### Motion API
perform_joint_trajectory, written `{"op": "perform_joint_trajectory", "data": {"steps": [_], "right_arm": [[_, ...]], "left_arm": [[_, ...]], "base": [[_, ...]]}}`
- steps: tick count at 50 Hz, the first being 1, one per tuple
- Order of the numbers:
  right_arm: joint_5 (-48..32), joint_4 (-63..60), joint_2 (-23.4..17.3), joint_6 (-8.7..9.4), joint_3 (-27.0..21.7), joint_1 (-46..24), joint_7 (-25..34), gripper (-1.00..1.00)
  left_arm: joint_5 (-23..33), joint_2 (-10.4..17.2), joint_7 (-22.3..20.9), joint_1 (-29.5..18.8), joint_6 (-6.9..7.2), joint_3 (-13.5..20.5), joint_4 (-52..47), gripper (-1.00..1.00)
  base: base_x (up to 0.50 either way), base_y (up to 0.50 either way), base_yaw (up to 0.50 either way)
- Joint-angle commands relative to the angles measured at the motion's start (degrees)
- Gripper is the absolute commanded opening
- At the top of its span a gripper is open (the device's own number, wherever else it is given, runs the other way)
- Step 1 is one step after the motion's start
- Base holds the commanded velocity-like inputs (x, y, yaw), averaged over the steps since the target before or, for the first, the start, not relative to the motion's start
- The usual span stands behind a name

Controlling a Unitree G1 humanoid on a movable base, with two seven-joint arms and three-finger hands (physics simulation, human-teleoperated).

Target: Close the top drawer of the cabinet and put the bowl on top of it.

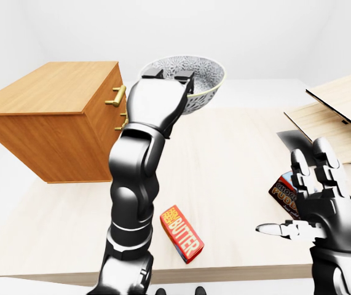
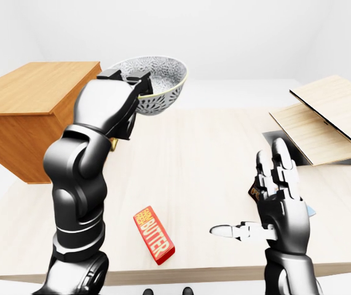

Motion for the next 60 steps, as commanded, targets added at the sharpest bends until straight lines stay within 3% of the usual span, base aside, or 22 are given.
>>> {"op": "perform_joint_trajectory", "data": {"steps": [1,29,37,44,50,60], "right_arm": [[-0.6,-0.2,0.3,0.0,1.0,0.8,0.1,1.0],[0.0,-1.6,0.7,0.0,0.7,2.0,0.9,1.0],[0.0,-1.5,1.2,0.0,0.1,1.7,1.3,1.0],[-0.9,-1.2,1.3,0.0,1.1,1.9,1.1,1.0],[-0.9,-1.0,1.1,0.0,1.2,1.8,0.9,1.0],[-1.3,-0.2,0.7,0.0,1.6,1.2,0.5,1.0]], "left_arm": [[0.1,7.0,0.0,-8.7,0.0,5.0,1.6,-1.0],[-8.8,21.9,0.0,-16.7,0.0,10.9,7.2,-1.0],[-14.2,27.8,0.0,-17.2,0.0,13.4,10.6,-1.0],[-16.6,31.0,0.0,-16.4,0.0,14.2,10.8,-1.0],[-22.0,33.5,0.0,-16.0,0.0,15.8,16.5,-1.0],[-31.7,36.7,11.2,-14.7,0.0,16.3,25.1,-1.0]], "base": [[0.0,0.0,0.0],[0.0,0.0,0.0],[0.0,0.0,0.0],[0.0,0.0,0.0],[0.0,0.0,0.0],[0.0,0.0,0.0]]}}
